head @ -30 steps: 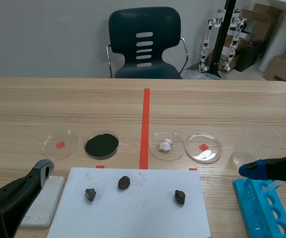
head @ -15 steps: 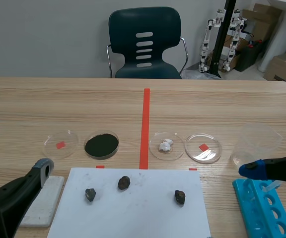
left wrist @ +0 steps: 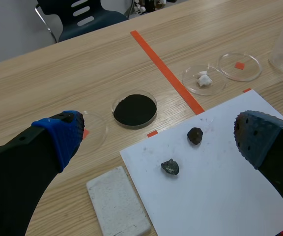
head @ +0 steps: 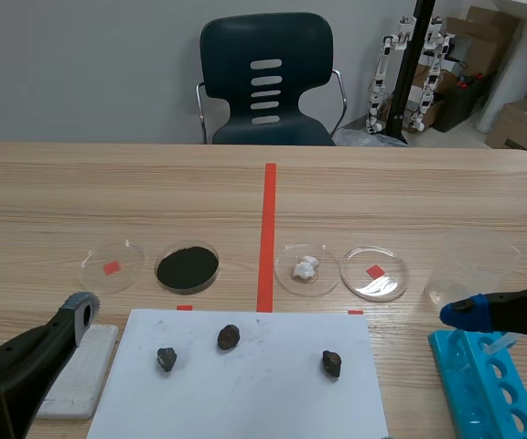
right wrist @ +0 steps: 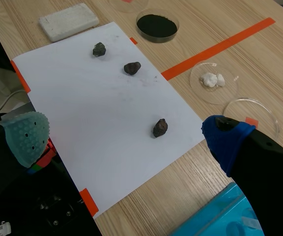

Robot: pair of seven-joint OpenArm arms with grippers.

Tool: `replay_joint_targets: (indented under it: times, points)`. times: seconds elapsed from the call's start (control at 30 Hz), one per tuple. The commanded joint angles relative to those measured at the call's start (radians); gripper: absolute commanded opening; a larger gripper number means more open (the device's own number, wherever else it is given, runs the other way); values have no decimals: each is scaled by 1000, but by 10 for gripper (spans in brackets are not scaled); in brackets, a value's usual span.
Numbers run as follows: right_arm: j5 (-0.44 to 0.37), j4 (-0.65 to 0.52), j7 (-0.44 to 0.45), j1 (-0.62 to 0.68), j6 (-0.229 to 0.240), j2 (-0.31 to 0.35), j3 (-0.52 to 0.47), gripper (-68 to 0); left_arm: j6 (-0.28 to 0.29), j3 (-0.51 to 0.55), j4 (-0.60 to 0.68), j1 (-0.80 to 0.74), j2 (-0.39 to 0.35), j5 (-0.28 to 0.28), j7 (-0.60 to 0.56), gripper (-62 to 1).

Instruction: Pick up the left mineral with the left hand

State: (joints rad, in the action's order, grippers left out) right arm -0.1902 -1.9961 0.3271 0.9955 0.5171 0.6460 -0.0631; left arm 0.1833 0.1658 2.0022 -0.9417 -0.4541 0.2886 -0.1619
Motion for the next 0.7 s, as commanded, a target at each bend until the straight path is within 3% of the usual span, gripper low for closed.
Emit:
replay_joint_targets:
  times: [0.0, 0.23, 0.33, 0.4, 0.53, 0.67]
  points:
    - [-11, -3, 11, -1, 0, 13, -1, 4, -2, -2, 8, -3, 5, 6, -22, 14]
    - [-11, -3, 11, -1, 0, 13, -1, 4, -6, -4, 8, 8, 5, 6, -8, 14]
    - [-11, -3, 11, -1, 0, 13, -1, 4, -10, -13, 8, 39, 5, 12, 119, 14]
    - [-11, -3, 11, -1, 0, 13, -1, 4, -21, -25, 8, 67, 5, 53, 229, 14]
    - [-11, -3, 11, -1, 0, 13, -1, 4, -95, -82, 8, 140, 5, 101, 422, 14]
    - [-11, -3, 11, -1, 0, 13, -1, 4, -230, -190, 7, 233, 5, 101, 595, 14]
